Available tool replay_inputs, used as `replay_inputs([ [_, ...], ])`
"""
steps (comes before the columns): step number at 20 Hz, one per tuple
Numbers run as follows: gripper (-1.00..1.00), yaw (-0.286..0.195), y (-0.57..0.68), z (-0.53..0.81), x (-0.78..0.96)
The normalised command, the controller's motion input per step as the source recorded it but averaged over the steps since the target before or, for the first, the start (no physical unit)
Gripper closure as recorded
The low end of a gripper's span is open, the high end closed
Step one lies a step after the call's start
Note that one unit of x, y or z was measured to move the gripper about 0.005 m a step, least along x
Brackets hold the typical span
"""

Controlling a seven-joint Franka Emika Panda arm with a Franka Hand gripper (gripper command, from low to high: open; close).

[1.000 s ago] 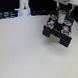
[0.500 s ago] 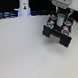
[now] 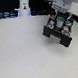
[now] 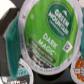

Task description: Open the kcup holder, insert the kcup into the holder, and close the kcup holder

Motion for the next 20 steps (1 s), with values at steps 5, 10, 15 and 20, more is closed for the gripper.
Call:
replay_inputs([
  [5,1.0,0.009,0.04,-0.26,0.02],
  [10,-1.0,0.036,0.1,-0.09,0.06],
  [15,-1.0,0.078,0.05,0.22,0.13],
  [20,-1.0,0.084,-0.04,0.32,0.16],
])
